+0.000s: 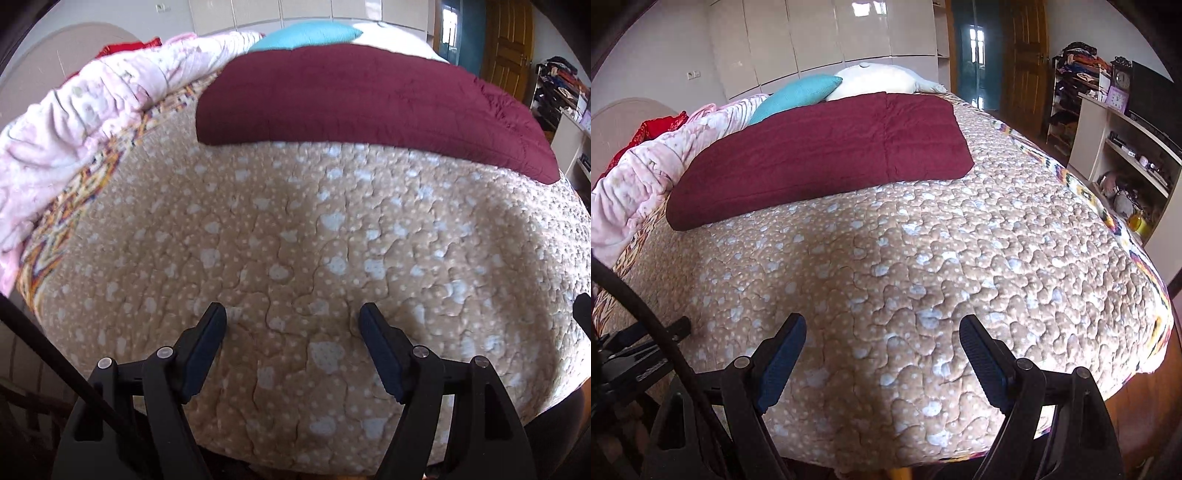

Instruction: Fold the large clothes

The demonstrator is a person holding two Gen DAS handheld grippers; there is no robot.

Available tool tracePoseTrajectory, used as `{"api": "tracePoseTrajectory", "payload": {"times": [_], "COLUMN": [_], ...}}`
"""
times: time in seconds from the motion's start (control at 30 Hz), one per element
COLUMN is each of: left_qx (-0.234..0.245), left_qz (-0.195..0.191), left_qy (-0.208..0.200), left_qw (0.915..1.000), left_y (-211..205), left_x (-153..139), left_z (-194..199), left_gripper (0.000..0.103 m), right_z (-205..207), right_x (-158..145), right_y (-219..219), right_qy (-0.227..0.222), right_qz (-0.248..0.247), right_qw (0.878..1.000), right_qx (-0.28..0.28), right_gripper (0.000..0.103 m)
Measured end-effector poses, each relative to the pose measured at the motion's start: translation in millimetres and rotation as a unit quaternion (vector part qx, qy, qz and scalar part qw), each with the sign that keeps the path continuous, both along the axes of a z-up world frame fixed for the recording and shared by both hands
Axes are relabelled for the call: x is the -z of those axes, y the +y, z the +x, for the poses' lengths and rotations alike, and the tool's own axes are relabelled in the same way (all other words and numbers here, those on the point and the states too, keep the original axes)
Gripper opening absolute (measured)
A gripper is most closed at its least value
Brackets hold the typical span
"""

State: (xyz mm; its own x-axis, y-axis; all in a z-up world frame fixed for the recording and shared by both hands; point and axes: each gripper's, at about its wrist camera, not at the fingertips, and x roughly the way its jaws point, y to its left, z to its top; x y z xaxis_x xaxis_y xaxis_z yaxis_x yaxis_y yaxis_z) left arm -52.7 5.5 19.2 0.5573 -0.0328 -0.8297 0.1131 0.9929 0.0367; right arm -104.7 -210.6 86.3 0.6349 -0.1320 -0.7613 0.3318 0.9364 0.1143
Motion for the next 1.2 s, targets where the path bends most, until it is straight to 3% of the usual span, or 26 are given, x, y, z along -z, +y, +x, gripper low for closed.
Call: {"api": "tracePoseTrajectory", "payload": {"times": [0.27,0.37,0.67,0.8,1.0,1.2], "left_qx": [0.0,-0.005,0.01,-0.004,-0.016,0.006], "left_qz": [0.004,-0.021,-0.04,-0.044,-0.018,-0.014], "left_qy": [-0.019,-0.022,-0.029,-0.038,-0.088,-0.133], "left_qw": [0.9998,0.9995,0.9987,0.9983,0.9958,0.9909], "left_y": [-1,6,9,16,24,23], "left_x": [11,14,12,2,-35,-70], "left_z": [-1,0,-1,-7,-30,-51], "left_gripper": [0.091,0.093,0.094,0.094,0.094,0.094], "right_z": [5,7,7,6,5,3], "right_x": [3,5,9,11,8,6], "right_y": [16,19,7,6,15,22], "right_qy": [0.003,0.005,0.017,0.027,0.036,0.034], "right_qz": [-0.012,-0.015,-0.017,-0.018,-0.043,-0.054], "right_qw": [1.0,0.999,1.0,0.999,0.998,0.998], "right_qx": [-0.027,-0.029,0.001,0.007,0.015,0.011], "right_gripper": [0.088,0.088,0.088,0.088,0.088,0.088]}}
